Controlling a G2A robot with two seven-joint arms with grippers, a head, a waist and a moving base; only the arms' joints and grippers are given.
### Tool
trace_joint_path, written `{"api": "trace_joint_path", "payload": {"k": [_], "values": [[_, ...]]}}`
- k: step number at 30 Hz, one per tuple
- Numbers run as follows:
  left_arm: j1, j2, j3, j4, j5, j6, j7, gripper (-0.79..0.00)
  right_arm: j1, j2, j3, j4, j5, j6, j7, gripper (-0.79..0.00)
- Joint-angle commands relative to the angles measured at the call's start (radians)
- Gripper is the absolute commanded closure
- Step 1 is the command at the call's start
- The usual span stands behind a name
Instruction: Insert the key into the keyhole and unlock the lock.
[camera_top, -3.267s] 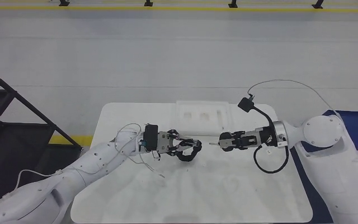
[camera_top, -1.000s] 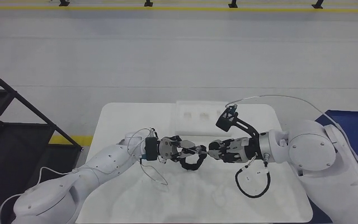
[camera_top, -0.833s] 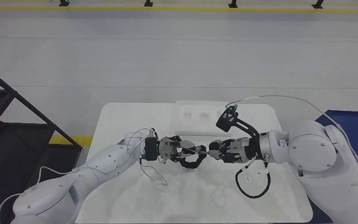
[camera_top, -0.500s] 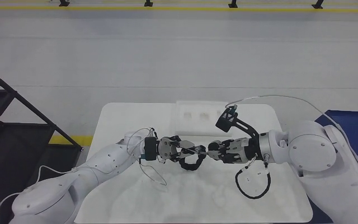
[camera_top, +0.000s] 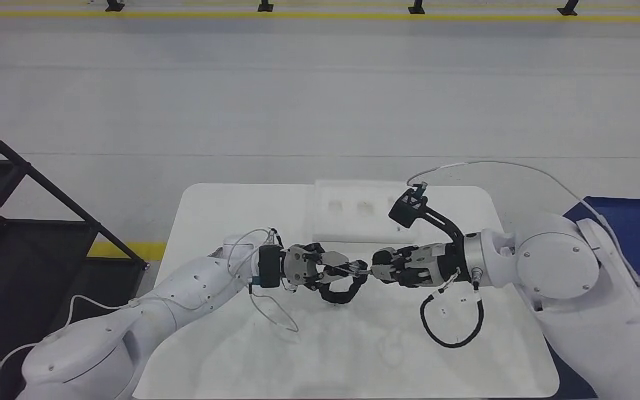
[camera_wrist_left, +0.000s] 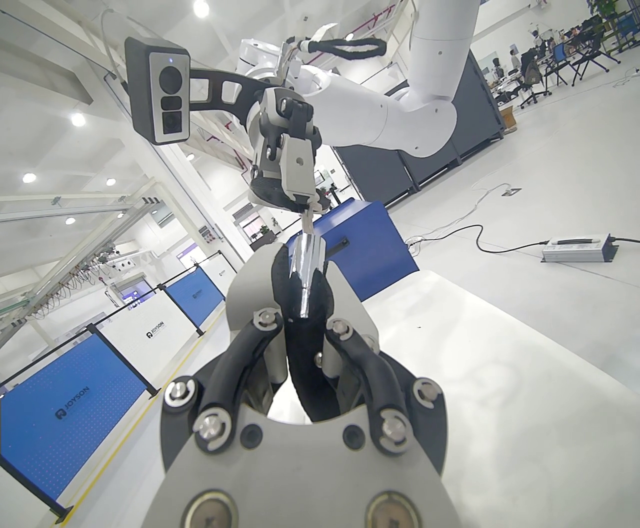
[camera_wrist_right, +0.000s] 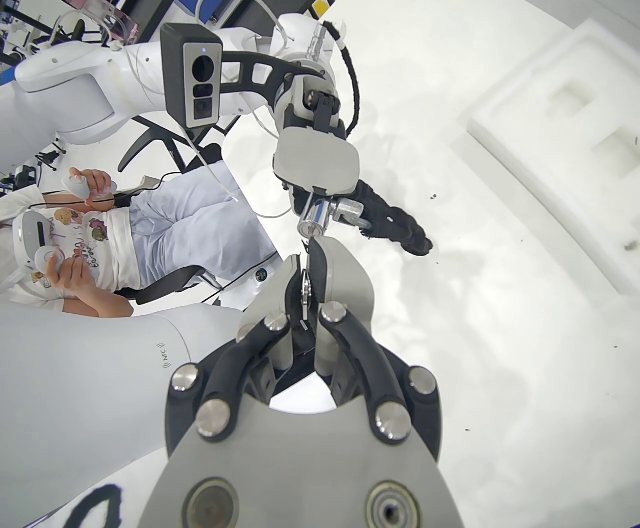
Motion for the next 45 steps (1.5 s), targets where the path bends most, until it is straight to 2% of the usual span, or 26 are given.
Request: {"api": "trace_joint_path", "payload": {"k": [1, 15, 36, 44, 45], "values": [[0.0, 0.0, 0.0, 0.0, 0.0, 0.0, 0.0, 0.0, 0.001, 0.001, 0.0, 0.003, 0.003, 0.003, -0.002, 0.0], [0.008, -0.002, 0.006, -0.01, -0.047, 0.007, 0.007, 0.0, 0.014, -0.001, -0.028, 0.049, 0.053, 0.022, -0.025, 0.0], [0.014, -0.005, 0.008, -0.016, -0.07, -0.005, -0.005, 0.0, 0.04, -0.008, -0.073, 0.116, 0.089, -0.006, -0.069, 0.0], [0.03, -0.01, 0.008, -0.005, -0.106, -0.021, -0.021, 0.0, 0.062, -0.014, -0.078, 0.156, 0.114, -0.035, -0.123, 0.0], [0.033, -0.011, 0.008, -0.004, -0.117, -0.024, -0.024, 0.0, 0.065, -0.015, -0.077, 0.161, 0.117, -0.04, -0.128, -0.117]]}}
